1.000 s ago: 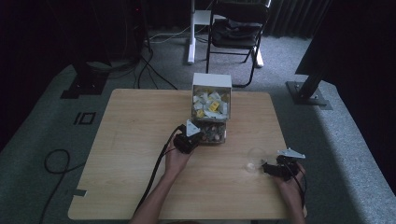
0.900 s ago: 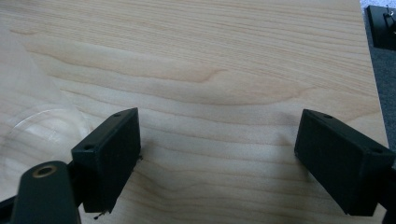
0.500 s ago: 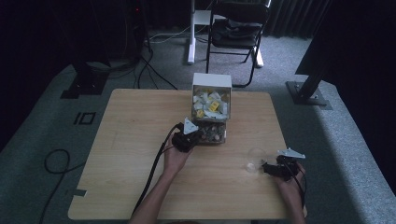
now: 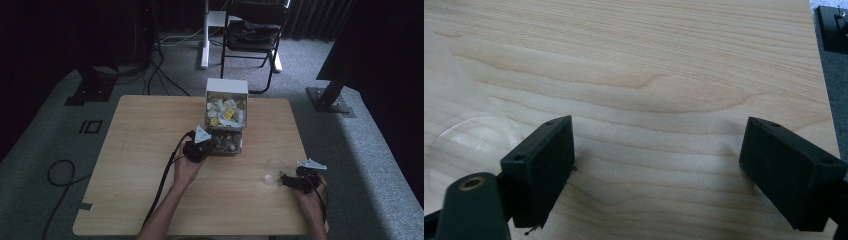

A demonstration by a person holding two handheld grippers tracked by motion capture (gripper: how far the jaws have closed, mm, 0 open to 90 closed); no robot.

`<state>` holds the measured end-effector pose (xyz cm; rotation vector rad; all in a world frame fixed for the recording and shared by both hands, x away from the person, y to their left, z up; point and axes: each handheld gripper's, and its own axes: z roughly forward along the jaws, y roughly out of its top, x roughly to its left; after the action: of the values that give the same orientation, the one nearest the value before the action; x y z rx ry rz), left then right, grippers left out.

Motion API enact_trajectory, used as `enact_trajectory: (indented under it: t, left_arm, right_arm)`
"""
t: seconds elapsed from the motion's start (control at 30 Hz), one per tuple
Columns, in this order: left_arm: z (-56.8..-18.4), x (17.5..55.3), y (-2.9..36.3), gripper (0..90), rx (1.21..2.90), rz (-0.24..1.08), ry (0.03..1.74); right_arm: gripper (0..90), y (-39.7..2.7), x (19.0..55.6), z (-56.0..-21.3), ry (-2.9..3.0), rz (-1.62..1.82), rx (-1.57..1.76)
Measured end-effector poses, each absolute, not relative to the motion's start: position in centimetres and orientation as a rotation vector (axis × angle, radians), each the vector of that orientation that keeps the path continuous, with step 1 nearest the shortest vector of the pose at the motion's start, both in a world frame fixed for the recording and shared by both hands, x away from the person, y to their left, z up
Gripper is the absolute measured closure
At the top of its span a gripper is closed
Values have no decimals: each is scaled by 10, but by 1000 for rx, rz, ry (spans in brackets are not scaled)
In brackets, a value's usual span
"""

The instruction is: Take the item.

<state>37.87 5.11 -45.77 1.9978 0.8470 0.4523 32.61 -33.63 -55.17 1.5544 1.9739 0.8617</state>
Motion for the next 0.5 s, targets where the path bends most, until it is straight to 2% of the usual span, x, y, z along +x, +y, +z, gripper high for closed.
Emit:
enact_trajectory:
  t: [0.5]
  left_arm:
    - [-445, 377, 50, 900, 1990, 441, 819]
  right_arm:
    - [144, -336, 326, -552, 1974, 862, 1553]
